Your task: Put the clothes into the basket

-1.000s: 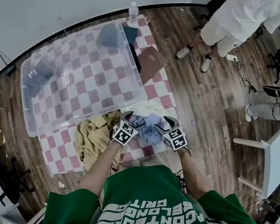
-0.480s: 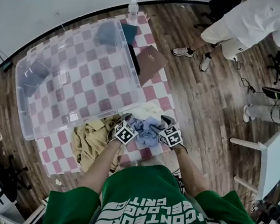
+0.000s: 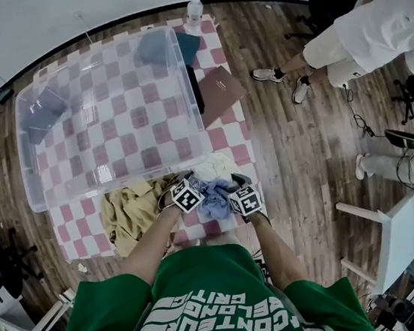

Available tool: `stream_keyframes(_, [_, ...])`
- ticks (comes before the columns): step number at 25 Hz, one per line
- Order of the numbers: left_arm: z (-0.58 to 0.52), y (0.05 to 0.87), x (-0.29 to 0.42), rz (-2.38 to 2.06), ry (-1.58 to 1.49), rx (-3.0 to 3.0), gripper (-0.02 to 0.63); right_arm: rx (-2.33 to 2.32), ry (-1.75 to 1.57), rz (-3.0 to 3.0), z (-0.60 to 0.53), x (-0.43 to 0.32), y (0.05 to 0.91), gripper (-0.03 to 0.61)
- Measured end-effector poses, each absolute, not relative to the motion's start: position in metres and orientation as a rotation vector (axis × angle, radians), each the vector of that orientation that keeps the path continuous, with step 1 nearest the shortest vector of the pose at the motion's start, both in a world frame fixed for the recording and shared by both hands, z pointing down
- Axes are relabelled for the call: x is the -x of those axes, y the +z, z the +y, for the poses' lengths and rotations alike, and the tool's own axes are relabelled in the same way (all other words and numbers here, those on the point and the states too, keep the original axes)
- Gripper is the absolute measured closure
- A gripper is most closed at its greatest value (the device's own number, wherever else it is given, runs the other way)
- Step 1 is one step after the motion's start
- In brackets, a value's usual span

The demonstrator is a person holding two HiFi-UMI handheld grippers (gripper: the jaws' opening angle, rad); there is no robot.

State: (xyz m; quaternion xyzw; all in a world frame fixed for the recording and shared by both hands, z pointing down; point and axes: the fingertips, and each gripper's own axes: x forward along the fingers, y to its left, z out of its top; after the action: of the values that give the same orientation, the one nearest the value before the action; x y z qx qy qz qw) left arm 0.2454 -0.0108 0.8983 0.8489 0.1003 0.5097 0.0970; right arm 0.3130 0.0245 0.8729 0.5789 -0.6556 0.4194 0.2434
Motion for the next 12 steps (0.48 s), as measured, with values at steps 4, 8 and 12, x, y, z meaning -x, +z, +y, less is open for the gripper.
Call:
stream_keyframes(4, [-0.0109, 0.8990, -0.2473, 0.286, 1.517, -2.518, 0.207, -1.584, 1.174, -1.768, 0.0223, -0.3147, 0.8767, 0.262])
stream_keyframes(8, [-0.0117, 0.8995, -0.2467, 0.279, 1.531, -2.501, 0.250, -1.580, 1.216, -1.750, 0.0223, -0.3144, 0.8791, 0.280])
stream_keyframes(12, [-0.0133, 0.9003, -0.2467, 0.265, 1.549, -2.486, 0.347, -1.573, 1.257, -1.736, 0.0212, -0.3134, 0.8812, 0.319])
